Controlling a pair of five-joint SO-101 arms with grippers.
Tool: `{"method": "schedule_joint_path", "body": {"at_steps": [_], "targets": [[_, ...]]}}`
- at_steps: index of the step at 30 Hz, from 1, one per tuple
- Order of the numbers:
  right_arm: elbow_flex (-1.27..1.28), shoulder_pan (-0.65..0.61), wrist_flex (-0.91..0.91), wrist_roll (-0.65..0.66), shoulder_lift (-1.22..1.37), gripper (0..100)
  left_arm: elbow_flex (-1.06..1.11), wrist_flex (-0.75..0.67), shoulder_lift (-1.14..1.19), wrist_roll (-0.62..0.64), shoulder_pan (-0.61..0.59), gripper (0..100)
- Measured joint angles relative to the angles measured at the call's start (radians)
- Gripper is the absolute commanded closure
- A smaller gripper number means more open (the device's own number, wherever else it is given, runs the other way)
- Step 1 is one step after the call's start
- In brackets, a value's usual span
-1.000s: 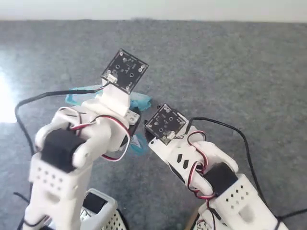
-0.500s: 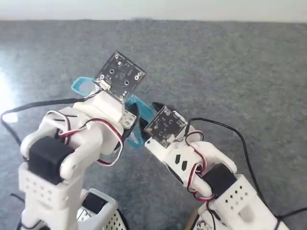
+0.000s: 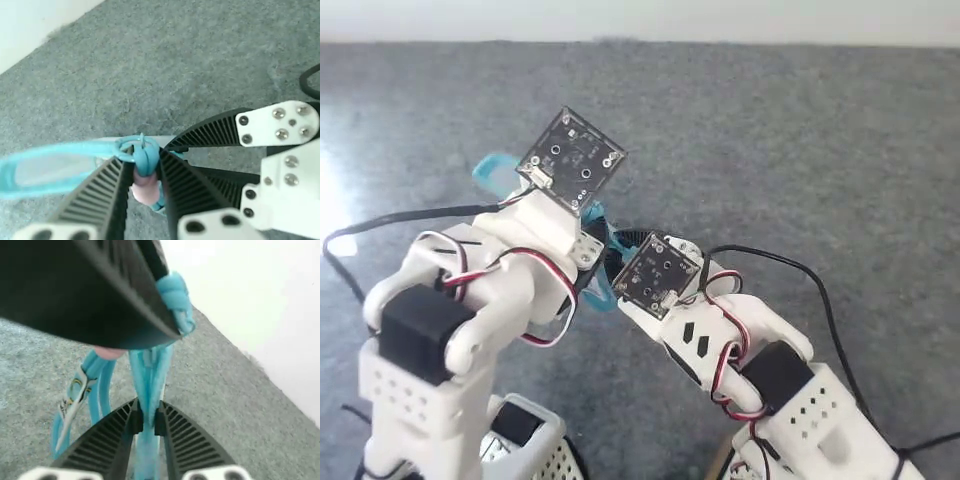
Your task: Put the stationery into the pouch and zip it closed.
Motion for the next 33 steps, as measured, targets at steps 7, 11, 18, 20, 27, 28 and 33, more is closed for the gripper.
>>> {"method": "schedule_joint_path", "body": {"at_steps": [7, 11, 18, 20, 27, 28, 33], "targets": [[-0.018, -0.008, 0.0, 0.037, 0.058, 99.1, 0.052, -0.002, -0.015, -0.023, -0.028, 99], [-0.029, -0.009, 0.038, 0.038, 0.06, 99.1, 0.127, -0.021, -0.017, -0.072, -0.089, 99], [-0.032, -0.006, 0.15, 0.038, 0.044, 99.1, 0.29, -0.216, -0.02, -0.161, -0.345, 99], [-0.032, -0.006, 0.157, 0.038, 0.032, 99.1, 0.336, -0.264, -0.02, -0.178, -0.396, 99], [-0.032, -0.068, 0.135, -0.021, 0.029, 96.2, 0.359, -0.265, -0.021, -0.18, -0.342, 99], [-0.032, -0.077, 0.129, -0.009, 0.04, 94.1, 0.344, -0.252, -0.021, -0.18, -0.325, 99], [-0.069, -0.087, 0.121, 0.011, 0.12, 85.5, 0.259, -0.166, -0.02, -0.181, -0.241, 99]]}}
